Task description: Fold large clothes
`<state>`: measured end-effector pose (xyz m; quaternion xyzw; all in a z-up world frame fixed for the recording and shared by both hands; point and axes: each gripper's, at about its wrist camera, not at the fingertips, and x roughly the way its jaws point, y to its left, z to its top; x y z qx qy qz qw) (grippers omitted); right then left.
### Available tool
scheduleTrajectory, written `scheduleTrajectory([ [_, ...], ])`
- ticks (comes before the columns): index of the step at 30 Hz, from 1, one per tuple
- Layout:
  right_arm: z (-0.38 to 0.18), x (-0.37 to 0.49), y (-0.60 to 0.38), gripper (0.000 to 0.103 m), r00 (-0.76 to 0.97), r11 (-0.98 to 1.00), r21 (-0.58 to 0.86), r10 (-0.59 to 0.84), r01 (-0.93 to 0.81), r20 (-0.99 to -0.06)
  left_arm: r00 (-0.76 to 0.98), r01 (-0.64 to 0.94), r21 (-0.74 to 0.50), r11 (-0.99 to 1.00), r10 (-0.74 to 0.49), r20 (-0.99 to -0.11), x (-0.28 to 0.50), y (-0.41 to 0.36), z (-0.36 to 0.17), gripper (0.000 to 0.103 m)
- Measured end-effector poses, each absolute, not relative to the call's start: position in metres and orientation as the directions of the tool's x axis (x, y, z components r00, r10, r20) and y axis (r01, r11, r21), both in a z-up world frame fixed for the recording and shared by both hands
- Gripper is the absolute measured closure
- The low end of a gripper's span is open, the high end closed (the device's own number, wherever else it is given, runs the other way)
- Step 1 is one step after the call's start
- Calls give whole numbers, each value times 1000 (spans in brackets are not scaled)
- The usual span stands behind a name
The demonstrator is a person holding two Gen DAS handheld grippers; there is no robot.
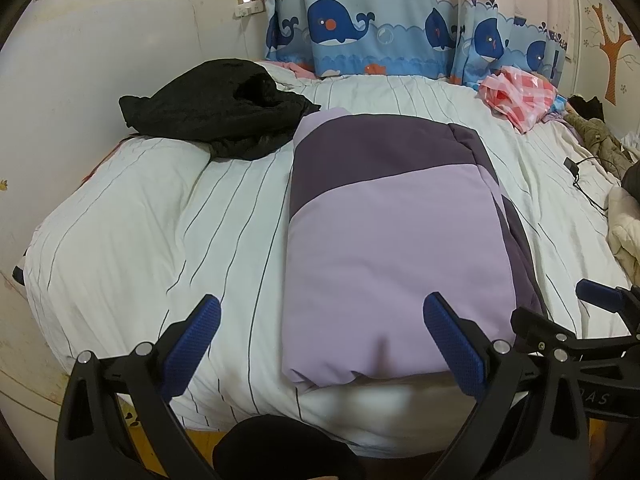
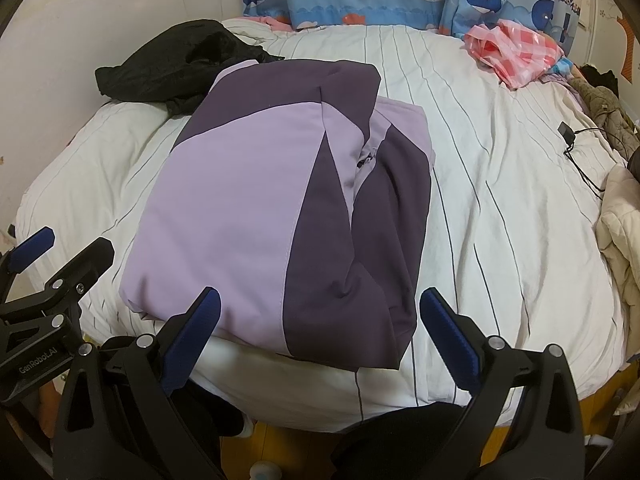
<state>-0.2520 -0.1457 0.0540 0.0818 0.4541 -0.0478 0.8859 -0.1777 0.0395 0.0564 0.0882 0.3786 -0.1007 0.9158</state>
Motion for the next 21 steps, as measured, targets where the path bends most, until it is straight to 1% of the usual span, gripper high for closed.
scheduleTrajectory([
  [21,49,-250,-150,7,575,982,102,-8,158,-818,674,255,64,965,-130,-728,-178,37,51,5],
])
